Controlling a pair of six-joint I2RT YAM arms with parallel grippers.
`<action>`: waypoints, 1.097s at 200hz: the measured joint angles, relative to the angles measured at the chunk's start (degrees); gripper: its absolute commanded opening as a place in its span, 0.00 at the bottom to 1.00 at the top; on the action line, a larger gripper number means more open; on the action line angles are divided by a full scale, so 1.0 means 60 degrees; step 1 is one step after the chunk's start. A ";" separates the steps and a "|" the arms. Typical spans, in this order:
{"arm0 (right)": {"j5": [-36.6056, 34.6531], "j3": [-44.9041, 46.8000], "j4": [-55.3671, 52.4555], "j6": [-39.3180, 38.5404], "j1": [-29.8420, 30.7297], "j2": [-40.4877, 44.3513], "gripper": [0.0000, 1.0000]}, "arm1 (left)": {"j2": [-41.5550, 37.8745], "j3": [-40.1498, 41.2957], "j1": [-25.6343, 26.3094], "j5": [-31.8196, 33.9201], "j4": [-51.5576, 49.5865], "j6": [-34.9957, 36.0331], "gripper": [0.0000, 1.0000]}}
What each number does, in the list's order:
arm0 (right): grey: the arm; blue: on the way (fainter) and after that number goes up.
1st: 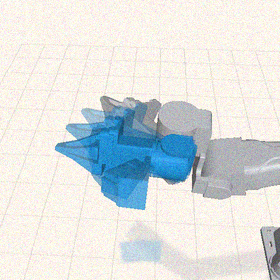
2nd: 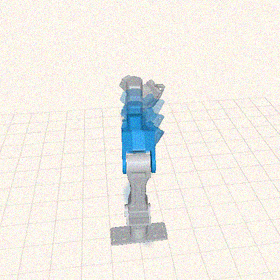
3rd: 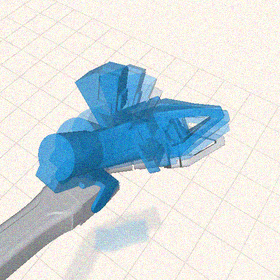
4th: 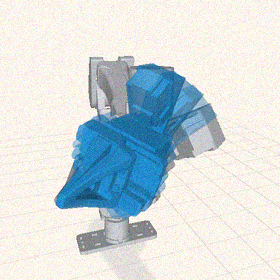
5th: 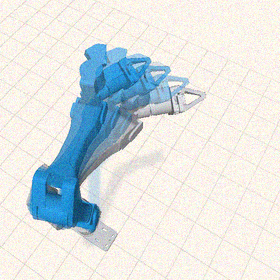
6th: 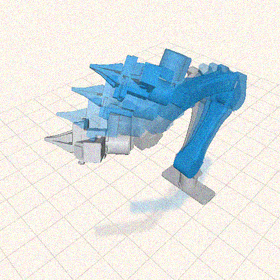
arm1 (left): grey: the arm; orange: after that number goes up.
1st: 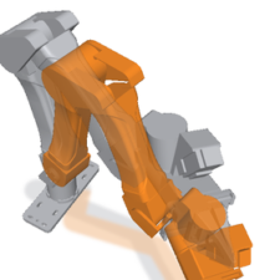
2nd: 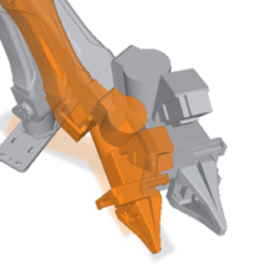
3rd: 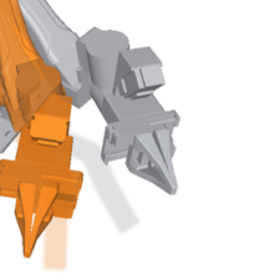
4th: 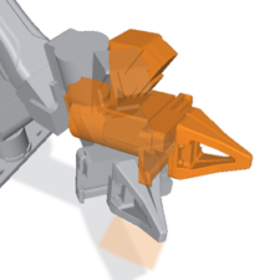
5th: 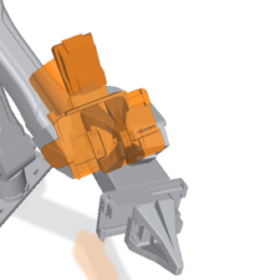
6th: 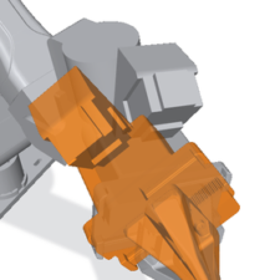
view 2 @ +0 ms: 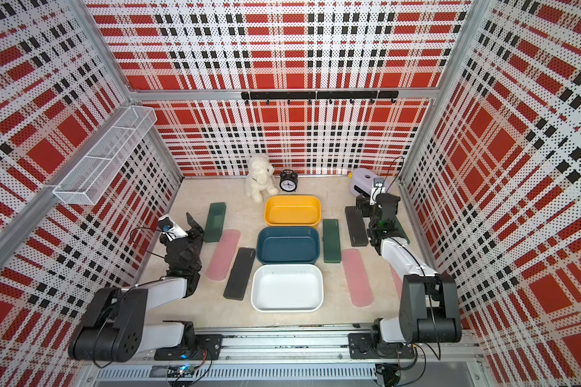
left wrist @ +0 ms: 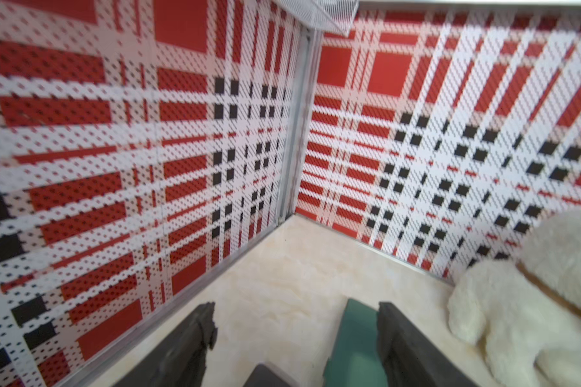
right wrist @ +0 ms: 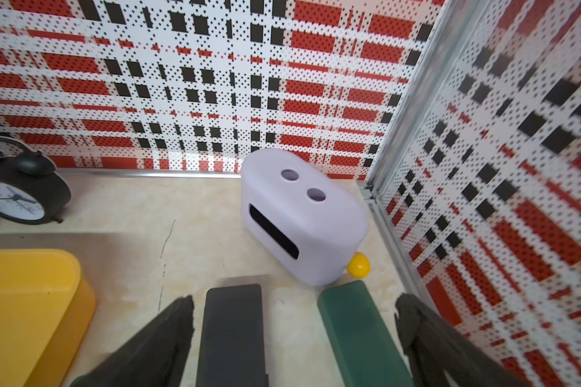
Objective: Place the pencil cases by color into the storage box
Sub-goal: Pick up the pencil case from the center of the board.
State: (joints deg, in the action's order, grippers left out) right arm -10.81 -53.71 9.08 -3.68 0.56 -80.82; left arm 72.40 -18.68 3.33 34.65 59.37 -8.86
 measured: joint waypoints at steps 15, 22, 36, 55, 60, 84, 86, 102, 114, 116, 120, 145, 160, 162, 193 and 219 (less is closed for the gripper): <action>-0.0204 -0.0827 -0.1723 -0.0346 -0.0076 0.0004 1.00 | -0.0576 -0.0419 0.0025 0.0146 -0.0929 -0.0280 0.77; -0.0222 -0.1086 -0.2455 -0.0481 -0.0171 0.0004 1.00 | -0.0772 -0.0623 0.0033 0.0164 -0.1392 -0.0430 0.77; -0.0036 -0.1661 -0.4109 -0.0703 -0.0601 -0.0022 1.00 | -0.0984 -0.1013 0.0051 0.0160 -0.2273 -0.0648 0.78; 0.0579 -0.2637 -0.5869 -0.0863 -0.1523 -0.0226 1.00 | -0.1067 -0.1570 0.0058 0.0117 -0.3563 -0.0980 0.78; 0.0754 -0.2874 -0.6207 -0.0896 -0.1727 -0.0295 1.00 | -0.1067 -0.1723 0.0058 0.0087 -0.3912 -0.1064 0.78; 0.1286 -0.3974 -0.7628 -0.1184 -0.2441 -0.0823 1.00 | -0.0929 -0.2634 0.0062 -0.0160 -0.5606 -0.1650 0.79; 0.1319 -0.4051 -0.7730 -0.1217 -0.2459 -0.0874 1.00 | -0.0907 -0.2703 0.0062 -0.0186 -0.5712 -0.1668 0.79; 0.1610 -0.4481 -0.8400 -0.1508 -0.2455 -0.1388 1.00 | -0.0499 -0.3606 0.0066 -0.0546 -0.6830 -0.2022 0.83; 0.1774 -0.4663 -0.8797 -0.1723 -0.2448 -0.1818 1.00 | -0.0069 -0.4313 0.0080 -0.0820 -0.7614 -0.2262 0.83; 0.1781 -0.4688 -0.8859 -0.1756 -0.2448 -0.1902 1.00 | -0.0015 -0.4382 0.0084 -0.0860 -0.7705 -0.2291 0.83; 0.1818 -0.4725 -0.8976 -0.1821 -0.2433 -0.2051 1.00 | 0.0138 -0.4605 0.0087 -0.0976 -0.7956 -0.2353 0.83; 0.1960 -0.4823 -0.9519 -0.2178 -0.2455 -0.2871 1.00 | 0.0772 -0.5351 0.0193 -0.1381 -0.9140 -0.2674 0.83; 0.1993 -0.4907 -0.9748 -0.2320 -0.2499 -0.3228 1.00 | 0.0922 -0.5413 0.0229 -0.1508 -0.9657 -0.2838 0.83; 0.1993 -0.4925 -0.9777 -0.2342 -0.2503 -0.3268 1.00 | 0.0933 -0.5413 0.0229 -0.1515 -0.9734 -0.2860 0.83; 0.2065 -0.5275 -0.9945 -0.2575 -0.2634 -0.3821 1.00 | 0.1137 -0.5421 0.0248 -0.1781 -1.0466 -0.3031 0.83; 0.2204 -0.5599 -0.9978 -0.2707 -0.2783 -0.4291 1.00 | 0.1461 -0.5737 0.0251 -0.2014 -1.0910 -0.3056 0.83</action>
State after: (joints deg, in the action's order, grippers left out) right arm 2.42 -87.31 -50.78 -19.92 -16.14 -106.56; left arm 81.17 -53.10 4.84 22.57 -6.09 -27.20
